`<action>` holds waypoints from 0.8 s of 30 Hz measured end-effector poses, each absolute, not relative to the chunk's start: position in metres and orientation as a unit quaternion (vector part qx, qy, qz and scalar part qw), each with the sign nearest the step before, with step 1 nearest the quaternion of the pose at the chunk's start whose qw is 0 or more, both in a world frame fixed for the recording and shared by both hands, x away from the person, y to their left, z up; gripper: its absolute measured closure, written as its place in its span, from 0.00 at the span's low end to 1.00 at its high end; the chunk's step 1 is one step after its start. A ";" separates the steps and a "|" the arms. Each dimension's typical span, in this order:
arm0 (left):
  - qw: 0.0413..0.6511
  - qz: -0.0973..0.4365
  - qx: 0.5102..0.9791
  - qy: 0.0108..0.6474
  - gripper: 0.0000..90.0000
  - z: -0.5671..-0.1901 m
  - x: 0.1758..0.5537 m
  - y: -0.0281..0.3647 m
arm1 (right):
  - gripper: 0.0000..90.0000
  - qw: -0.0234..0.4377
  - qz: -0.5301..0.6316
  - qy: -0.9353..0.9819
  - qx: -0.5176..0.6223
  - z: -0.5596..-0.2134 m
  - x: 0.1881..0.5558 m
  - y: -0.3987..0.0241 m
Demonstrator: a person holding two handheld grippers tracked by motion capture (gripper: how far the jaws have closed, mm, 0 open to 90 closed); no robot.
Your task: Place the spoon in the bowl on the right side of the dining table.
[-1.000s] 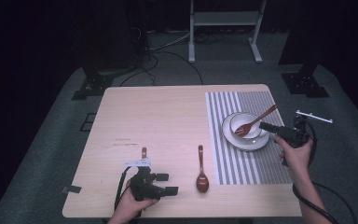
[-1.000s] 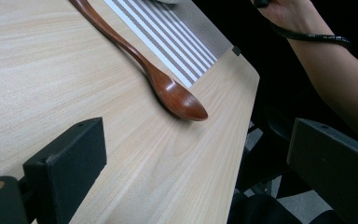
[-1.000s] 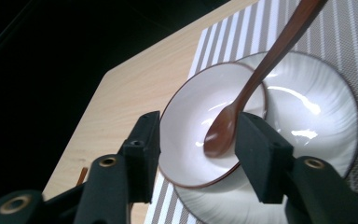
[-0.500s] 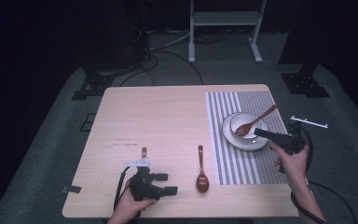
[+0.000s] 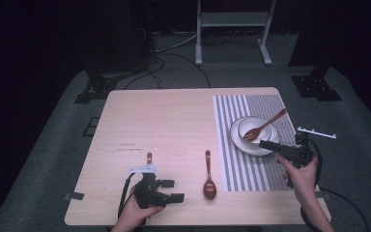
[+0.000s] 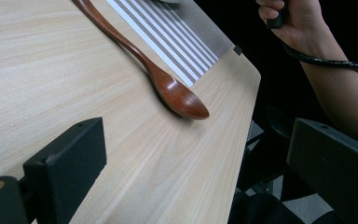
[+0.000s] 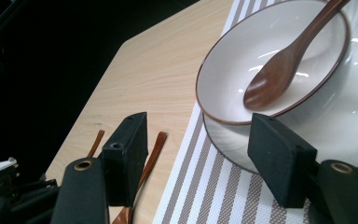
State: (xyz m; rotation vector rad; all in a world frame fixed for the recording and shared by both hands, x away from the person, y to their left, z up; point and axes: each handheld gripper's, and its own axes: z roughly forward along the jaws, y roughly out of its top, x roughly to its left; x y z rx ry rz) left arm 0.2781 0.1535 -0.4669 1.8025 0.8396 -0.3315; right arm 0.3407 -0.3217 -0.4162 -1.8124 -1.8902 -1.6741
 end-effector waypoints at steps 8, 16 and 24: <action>0.535 -0.138 0.756 0.352 0.04 -0.467 0.278 0.155 | 0.40 0.028 -0.535 -0.615 -0.579 -0.423 0.332 -0.314; 0.535 -0.136 0.756 0.352 0.04 -0.466 0.278 0.154 | 0.40 0.035 -0.529 -0.622 -0.576 -0.430 0.324 -0.309; 0.535 -0.136 0.755 0.354 0.04 -0.466 0.278 0.155 | 0.39 0.045 -0.524 -0.627 -0.575 -0.439 0.317 -0.303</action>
